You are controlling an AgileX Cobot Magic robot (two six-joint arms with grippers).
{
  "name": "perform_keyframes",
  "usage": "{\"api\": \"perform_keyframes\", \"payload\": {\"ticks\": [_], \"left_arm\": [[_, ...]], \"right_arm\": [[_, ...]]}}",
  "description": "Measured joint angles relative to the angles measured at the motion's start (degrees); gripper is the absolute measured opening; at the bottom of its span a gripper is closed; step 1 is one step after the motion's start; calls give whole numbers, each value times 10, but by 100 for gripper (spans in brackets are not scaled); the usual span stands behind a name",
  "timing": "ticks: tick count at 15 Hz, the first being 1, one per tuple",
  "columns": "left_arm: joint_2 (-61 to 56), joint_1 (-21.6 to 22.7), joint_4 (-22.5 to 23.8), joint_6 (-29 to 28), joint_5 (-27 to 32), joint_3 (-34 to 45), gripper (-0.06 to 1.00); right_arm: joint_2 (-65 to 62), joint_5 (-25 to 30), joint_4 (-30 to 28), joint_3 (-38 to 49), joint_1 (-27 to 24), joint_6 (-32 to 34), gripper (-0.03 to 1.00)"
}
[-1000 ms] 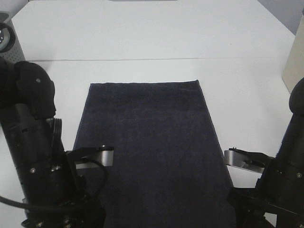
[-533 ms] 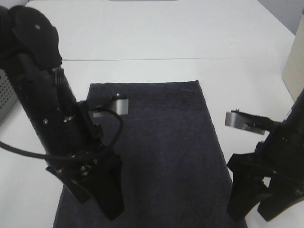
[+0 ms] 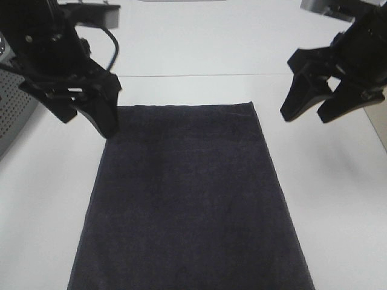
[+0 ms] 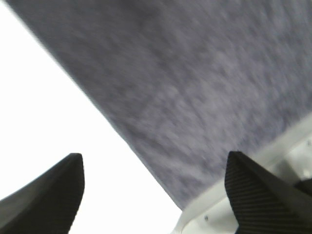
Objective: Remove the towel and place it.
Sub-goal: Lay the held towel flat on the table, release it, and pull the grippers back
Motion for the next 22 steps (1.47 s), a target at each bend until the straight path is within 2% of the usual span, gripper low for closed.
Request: {"api": "perform_keyframes", "payload": {"ticks": [4, 6, 8, 10, 13, 16, 18, 20, 22], "left_arm": [[14, 121, 0, 5, -33, -26, 75], [42, 169, -5, 5, -42, -28, 75], [80, 199, -22, 5, -53, -40, 75], [135, 204, -28, 7, -64, -78, 76], [236, 204, -45, 7, -62, -190, 80], [342, 204, -53, 10, -26, -319, 80], [407, 204, -79, 11, 4, -401, 80], [460, 204, -121, 16, 8, -478, 80], [496, 204, -155, 21, 9, -519, 80]], "right_arm": [[97, 53, 7, -127, -91, -4, 65], [151, 66, 9, -181, -106, -5, 65], [207, 78, 18, -224, -106, -5, 68], [272, 93, 18, -289, -105, -7, 72], [374, 117, 18, -423, -105, -7, 73], [477, 121, 31, -556, -110, -16, 73], [527, 122, 55, -598, -120, -18, 73], [556, 121, 66, -609, -130, -26, 73], [574, 122, 87, -610, -133, -44, 73]]}}
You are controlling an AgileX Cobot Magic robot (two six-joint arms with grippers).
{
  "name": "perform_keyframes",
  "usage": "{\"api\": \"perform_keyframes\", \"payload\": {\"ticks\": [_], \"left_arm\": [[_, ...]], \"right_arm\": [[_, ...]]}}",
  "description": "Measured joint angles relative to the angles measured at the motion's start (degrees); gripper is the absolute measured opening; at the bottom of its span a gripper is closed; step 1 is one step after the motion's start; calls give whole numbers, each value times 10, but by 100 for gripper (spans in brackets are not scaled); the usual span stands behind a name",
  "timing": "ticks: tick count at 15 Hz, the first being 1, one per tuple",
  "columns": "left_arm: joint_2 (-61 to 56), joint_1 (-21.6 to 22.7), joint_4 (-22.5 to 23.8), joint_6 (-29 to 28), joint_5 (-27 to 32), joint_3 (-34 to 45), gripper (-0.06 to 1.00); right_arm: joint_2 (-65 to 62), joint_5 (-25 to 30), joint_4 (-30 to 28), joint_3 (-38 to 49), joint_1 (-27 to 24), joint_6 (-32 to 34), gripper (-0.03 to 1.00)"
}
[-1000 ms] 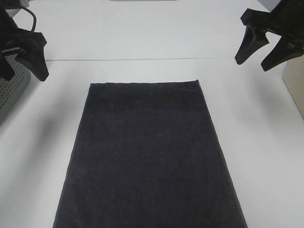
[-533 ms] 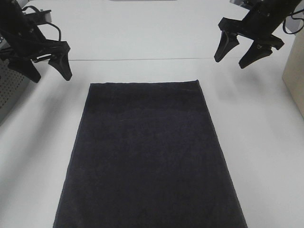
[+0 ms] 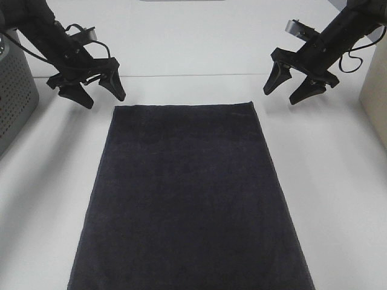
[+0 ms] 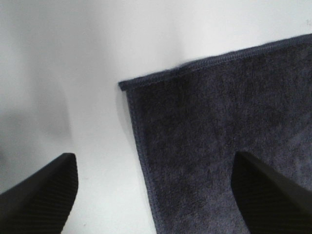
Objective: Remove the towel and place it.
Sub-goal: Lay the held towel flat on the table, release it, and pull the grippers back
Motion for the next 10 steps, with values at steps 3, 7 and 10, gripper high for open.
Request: {"api": "perform_keyframes", "payload": {"ticks": [3, 7, 10], "left_arm": [[25, 0, -16, 7, 4, -10, 80], [33, 0, -25, 14, 5, -10, 80], [33, 0, -26, 14, 5, -10, 81]], "right_arm": [[11, 1, 38, -1, 0, -19, 73], [39, 1, 45, -1, 0, -23, 73], [45, 1, 48, -1, 0, -45, 73]]}}
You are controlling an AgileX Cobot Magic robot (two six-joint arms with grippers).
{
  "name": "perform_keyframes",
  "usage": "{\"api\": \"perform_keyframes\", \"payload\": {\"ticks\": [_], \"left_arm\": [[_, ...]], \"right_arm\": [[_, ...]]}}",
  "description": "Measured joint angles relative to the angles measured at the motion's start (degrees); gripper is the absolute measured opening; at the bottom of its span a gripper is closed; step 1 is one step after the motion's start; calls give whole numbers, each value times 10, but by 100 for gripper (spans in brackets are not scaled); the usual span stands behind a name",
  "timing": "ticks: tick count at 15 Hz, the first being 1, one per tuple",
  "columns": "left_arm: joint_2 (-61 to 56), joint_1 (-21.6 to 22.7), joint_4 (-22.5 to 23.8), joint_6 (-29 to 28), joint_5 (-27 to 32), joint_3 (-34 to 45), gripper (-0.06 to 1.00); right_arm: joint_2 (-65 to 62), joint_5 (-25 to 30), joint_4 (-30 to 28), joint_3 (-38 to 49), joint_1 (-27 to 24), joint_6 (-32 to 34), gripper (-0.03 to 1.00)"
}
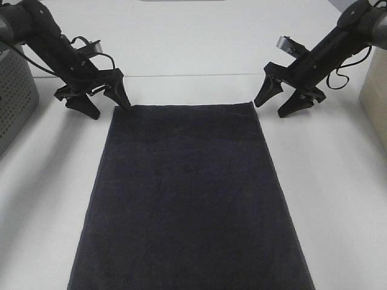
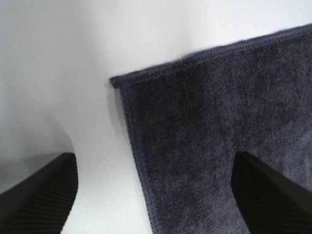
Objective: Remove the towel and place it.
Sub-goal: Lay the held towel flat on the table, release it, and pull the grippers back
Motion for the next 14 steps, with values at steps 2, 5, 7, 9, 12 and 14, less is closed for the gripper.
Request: {"api": "perform_keyframes", "payload": {"ticks": [2, 5, 7, 9, 12, 14], "left_arm": [[0, 0, 0, 0, 0, 0, 81], [0, 0, 1, 0, 0, 0, 81], [0, -2, 0, 0, 0, 0, 80], [0, -10, -1, 0, -1, -1, 80], [0, -23, -16, 0, -12, -1, 79], [0, -37, -17, -6, -14, -1, 78]], "right_arm": [[0, 0, 0, 0, 1, -3, 73], [6, -1, 8, -1, 1, -3, 73], [14, -11, 33, -4, 1, -2, 73], [20, -29, 52, -6, 7, -1, 72], [23, -60, 51, -7, 43, 0, 71], [23, -83, 17, -12, 74, 9, 71]]}}
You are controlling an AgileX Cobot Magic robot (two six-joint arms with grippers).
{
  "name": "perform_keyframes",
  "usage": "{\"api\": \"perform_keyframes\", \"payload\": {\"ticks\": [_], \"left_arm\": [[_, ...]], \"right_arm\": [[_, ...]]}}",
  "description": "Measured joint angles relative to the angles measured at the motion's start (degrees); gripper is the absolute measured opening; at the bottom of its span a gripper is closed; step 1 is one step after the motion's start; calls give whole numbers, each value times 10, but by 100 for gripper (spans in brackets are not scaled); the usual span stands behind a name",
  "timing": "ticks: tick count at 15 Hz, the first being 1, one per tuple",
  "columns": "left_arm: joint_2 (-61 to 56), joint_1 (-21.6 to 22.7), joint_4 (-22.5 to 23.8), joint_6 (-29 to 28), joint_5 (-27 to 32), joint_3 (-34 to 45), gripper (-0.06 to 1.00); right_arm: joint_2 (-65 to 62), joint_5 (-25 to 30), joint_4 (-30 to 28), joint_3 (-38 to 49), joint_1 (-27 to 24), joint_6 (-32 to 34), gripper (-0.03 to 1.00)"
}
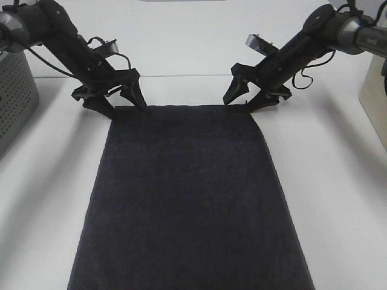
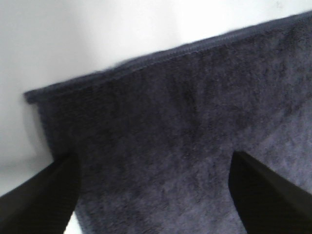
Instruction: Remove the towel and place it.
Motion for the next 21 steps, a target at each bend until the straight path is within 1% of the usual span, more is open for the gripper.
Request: {"api": "perform_keyframes", "payload": {"ticks": [2, 3, 4, 5, 7, 8, 10, 11, 12, 17, 18, 19, 20, 21], "left_arm": [[0, -13, -1, -7, -10, 0, 77], [0, -18, -2, -15, -14, 0, 75], [0, -19, -2, -23, -16, 0, 72], [0, -19, -2, -29, -18, 0, 67], [0, -19, -2, -31, -25, 0, 49], [0, -19, -2, -31, -29, 0, 37], [0, -19, -2, -28, -29, 0, 10], [0, -19, -2, -26, -29, 0, 2], [0, -19, -2, -25, -29, 0, 0], [1, -19, 0, -24, -6, 0, 0], [1, -19, 2, -24, -5, 0, 2], [1, -19, 6, -24, -5, 0, 10], [1, -19, 8, -24, -4, 0, 23], [1, -19, 11, -24, -3, 0, 40]], "right_arm": [[-5, -15, -58, -1, 21, 25, 68], [-5, -21, -81, -1, 28, 40, 65], [-6, -25, -101, -1, 30, 53, 60], [-6, -29, -116, -1, 32, 60, 53], [-6, -34, -136, -1, 33, 65, 37], [-6, -37, -143, -1, 33, 65, 28], [-5, -40, -151, -1, 33, 66, 6], [-5, -40, -151, -1, 33, 67, 1], [-5, -41, -151, -1, 33, 67, 1], [-5, -42, -150, -1, 33, 82, 1], [-5, -42, -150, -1, 33, 83, 1], [-5, -42, -148, -1, 33, 83, 6], [-5, -42, -140, -1, 33, 83, 19], [-7, -41, -129, -1, 33, 83, 36]]}}
